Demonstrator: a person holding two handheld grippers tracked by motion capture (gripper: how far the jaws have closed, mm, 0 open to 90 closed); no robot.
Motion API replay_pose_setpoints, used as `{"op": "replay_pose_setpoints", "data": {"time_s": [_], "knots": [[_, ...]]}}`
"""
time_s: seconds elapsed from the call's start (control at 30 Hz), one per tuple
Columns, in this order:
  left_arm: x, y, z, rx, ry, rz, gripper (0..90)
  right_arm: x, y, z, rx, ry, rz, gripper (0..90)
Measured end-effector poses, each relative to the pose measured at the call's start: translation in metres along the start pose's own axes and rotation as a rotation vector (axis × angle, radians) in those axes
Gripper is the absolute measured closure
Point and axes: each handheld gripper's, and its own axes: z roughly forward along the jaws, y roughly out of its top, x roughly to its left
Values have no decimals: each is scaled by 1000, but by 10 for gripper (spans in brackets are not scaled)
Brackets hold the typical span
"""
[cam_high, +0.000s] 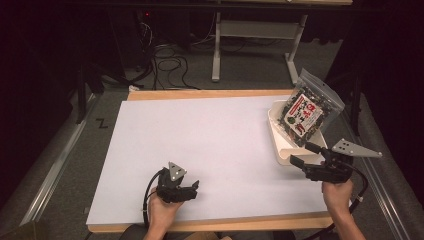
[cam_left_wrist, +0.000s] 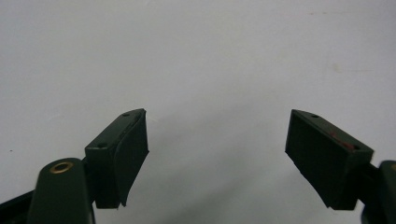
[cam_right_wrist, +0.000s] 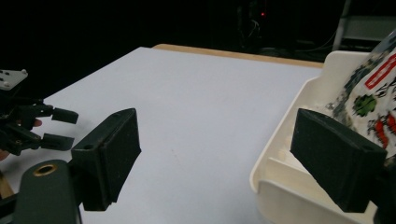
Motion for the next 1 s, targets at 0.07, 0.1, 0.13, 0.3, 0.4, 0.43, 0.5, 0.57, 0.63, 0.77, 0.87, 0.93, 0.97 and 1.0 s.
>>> {"op": "replay_pose_setpoints", "data": {"time_s": [0.07,0.1,0.13,0.3,0.4,0.43,0.5,0.57,0.63,0.77,0.87,0.93,0.97,1.0], "knots": [[0,0,0,3,-1,3,218,0,-1,2,4,1,-9,179],[0,0,0,2,1,4,218,2,-5,6,12,-8,-12,200],[0,0,0,2,1,4,218,2,-6,7,11,-12,-13,200],[-1,0,0,3,1,10,222,4,-16,17,16,0,-6,201],[-3,0,1,9,2,28,238,6,-19,19,17,-20,-17,208],[-3,0,1,8,3,33,242,8,-21,20,15,-32,-20,215],[-3,0,1,7,5,34,242,11,-26,22,20,-8,-36,202],[-2,0,0,6,6,29,242,14,-30,24,16,6,-32,206],[-2,0,0,3,7,25,242,15,-32,26,18,-1,-41,200],[-3,0,0,5,4,29,242,17,-34,32,29,-37,-38,159],[-3,0,0,7,5,29,242,19,-37,36,43,-48,-43,165],[-3,0,0,6,4,28,241,20,-39,39,53,-51,-32,175],[-3,0,0,6,4,28,241,20,-39,39,53,-51,-32,175],[-3,0,1,7,4,31,241,21,-41,42,56,-67,-42,198]]}}
